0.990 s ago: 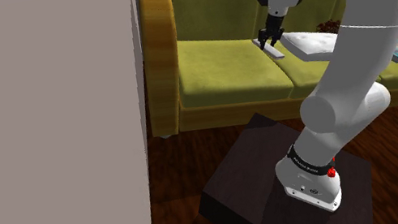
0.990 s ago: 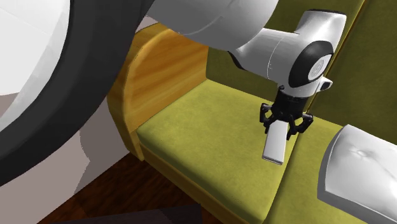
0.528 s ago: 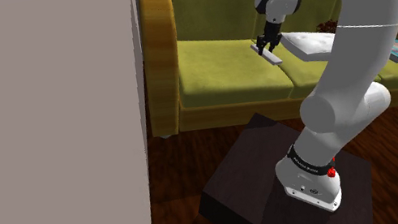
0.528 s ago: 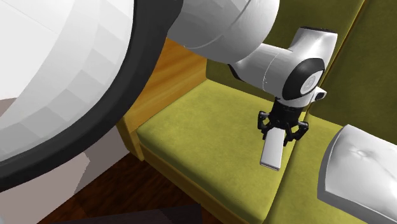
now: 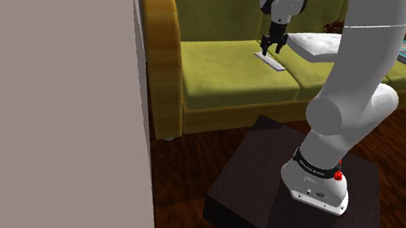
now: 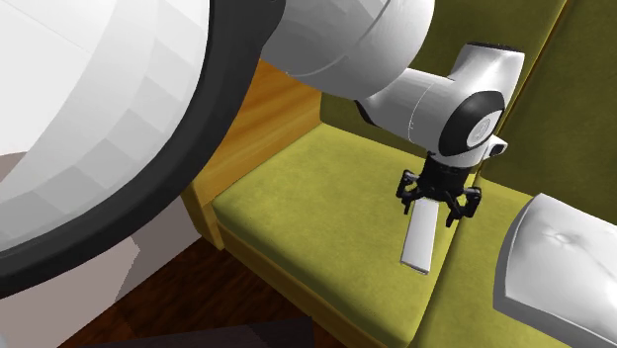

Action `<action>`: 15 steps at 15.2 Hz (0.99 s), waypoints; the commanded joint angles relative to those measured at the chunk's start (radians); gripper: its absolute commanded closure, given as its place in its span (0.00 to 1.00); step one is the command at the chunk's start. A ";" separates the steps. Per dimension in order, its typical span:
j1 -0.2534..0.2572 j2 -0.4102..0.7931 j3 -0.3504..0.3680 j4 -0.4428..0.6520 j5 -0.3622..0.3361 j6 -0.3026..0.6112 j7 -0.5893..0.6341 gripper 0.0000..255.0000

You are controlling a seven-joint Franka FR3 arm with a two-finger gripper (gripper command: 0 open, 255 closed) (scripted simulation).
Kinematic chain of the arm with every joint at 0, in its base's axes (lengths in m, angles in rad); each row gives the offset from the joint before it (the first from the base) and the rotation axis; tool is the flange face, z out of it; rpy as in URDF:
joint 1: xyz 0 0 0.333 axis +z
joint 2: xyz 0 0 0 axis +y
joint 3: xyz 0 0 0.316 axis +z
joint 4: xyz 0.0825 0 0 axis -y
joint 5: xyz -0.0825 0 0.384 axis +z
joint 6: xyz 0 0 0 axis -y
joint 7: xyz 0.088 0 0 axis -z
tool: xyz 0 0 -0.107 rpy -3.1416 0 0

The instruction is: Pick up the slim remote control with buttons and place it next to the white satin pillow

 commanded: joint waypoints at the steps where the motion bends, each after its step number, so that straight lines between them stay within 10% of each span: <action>1: 0.000 0.000 0.000 0.000 0.000 0.000 0.000 0.00; 15: 0.011 -0.058 -0.011 0.056 -0.032 -0.109 0.021 0.00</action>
